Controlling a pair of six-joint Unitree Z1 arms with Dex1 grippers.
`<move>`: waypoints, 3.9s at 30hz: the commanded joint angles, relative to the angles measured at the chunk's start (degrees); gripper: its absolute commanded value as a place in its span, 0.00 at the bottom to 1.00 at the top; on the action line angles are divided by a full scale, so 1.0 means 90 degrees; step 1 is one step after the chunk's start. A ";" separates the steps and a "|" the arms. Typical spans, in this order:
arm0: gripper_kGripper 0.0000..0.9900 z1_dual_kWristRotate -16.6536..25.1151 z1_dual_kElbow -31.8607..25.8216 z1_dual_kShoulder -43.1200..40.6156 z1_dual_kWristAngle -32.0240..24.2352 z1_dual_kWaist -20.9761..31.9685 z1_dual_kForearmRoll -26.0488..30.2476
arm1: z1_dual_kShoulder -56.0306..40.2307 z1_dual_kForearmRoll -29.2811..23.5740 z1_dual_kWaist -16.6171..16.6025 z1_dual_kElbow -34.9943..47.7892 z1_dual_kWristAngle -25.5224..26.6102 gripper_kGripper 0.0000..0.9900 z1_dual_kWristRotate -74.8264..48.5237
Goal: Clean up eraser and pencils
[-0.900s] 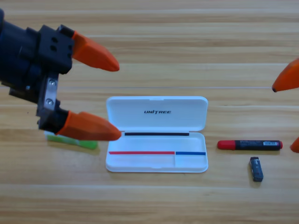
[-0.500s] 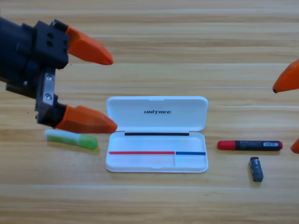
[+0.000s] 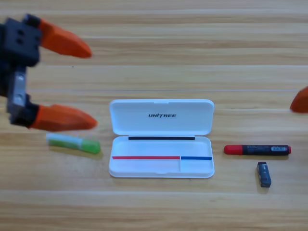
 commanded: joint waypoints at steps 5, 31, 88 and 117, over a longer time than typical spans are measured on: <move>1.00 0.0985 -0.0158 0.0130 0.2183 -0.0104 0.0657 | 0.2414 0.0166 0.0090 0.0203 -0.0347 0.98 0.2159; 0.96 0.4315 0.0076 0.3167 0.1002 0.1703 0.1282 | 0.4455 -0.0625 0.0090 0.0027 -0.0122 0.90 0.3790; 0.84 0.4618 -0.0559 0.5238 0.0611 0.2699 0.0715 | 0.4738 0.1905 0.0773 -0.2687 0.0308 0.00 -0.4247; 0.00 0.4618 -0.0549 0.5140 0.1148 0.2650 0.0559 | 0.6066 0.1905 0.1095 -0.4172 0.0239 0.00 -0.4511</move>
